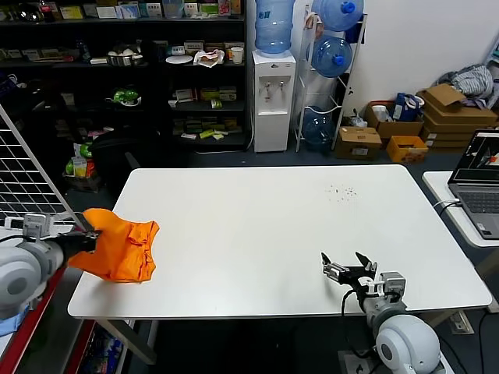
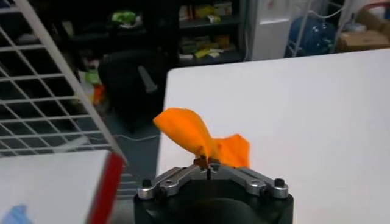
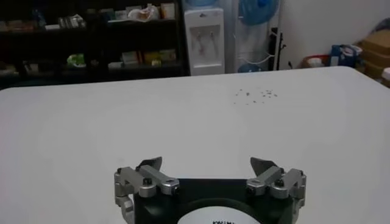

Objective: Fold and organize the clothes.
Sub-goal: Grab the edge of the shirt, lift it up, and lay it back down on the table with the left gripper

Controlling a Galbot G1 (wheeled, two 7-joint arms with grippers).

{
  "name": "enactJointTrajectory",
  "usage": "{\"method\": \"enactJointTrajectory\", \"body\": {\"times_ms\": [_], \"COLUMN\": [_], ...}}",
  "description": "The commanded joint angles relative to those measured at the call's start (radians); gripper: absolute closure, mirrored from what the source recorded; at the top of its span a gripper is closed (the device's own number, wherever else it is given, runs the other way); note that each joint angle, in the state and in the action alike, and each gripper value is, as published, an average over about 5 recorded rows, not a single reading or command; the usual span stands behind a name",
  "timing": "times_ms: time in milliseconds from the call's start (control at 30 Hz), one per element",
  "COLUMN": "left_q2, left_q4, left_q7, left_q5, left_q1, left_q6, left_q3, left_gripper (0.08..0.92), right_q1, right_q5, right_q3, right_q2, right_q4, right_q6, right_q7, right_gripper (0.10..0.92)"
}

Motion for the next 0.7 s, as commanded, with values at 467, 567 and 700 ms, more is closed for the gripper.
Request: {"method": "enactJointTrajectory", "body": {"times_ms": [467,567,700], "left_q2": [-1.025,-1.064,-1.11], "left_q4": [0.288,0.34,0.387], "left_q7": [-0.345,-0.345,-0.345], "left_q5": [-0.118,-0.095,-0.069], "left_q1": [-0.858,-0.854,-0.848], "left_q6": [-0.051,-0.051,-0.052], "left_q3": [0.851,0.865,0.872], "left_gripper": [0.907,0.907,0.907], "right_q1": [-0.076,-0.067,-0.057], "right_q5": [-0.051,-0.044,-0.035], "right_q3": [0.075,0.076,0.074], "right_q2": [0.091,0.087,0.082], "right_q4": [0.043,0.039,0.036], "right_q6": [-0.019,-0.021,-0.023], "right_q7": [0.018,0.02,0.022], "right_gripper": [0.104,0.104,0.104]}}
